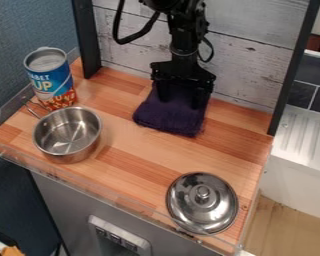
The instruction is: Moved the purple cloth between the silver pot and the silver lid
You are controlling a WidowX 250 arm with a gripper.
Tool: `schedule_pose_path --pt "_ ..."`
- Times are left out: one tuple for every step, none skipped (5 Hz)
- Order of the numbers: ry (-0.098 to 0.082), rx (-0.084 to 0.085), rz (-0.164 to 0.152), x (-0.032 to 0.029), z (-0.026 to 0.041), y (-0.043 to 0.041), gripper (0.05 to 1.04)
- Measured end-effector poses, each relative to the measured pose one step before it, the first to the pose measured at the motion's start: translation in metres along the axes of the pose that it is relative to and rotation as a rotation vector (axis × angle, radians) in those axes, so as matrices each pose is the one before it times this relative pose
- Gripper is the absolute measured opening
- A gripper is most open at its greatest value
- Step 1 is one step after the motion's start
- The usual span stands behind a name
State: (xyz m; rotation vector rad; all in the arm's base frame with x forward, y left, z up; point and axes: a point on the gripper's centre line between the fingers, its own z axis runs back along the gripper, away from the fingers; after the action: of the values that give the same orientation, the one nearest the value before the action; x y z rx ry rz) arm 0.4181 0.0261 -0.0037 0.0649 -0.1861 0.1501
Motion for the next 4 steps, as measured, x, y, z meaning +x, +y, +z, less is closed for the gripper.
schedule_pose_path --pt "0.0188 -0.0022 -0.021 -0.01381 -0.00419 0.00055 1.001" --pt "0.024 0.0026 -0.0404 -0.03452 0.0053 0.00359 0.999" --pt "0.0177 0.0155 -0.0382 -0.03292 0.00501 0.00436 0.999" --pt "0.0008 0.0128 -0.0356 -0.02808 0.00175 0.01059 0.999"
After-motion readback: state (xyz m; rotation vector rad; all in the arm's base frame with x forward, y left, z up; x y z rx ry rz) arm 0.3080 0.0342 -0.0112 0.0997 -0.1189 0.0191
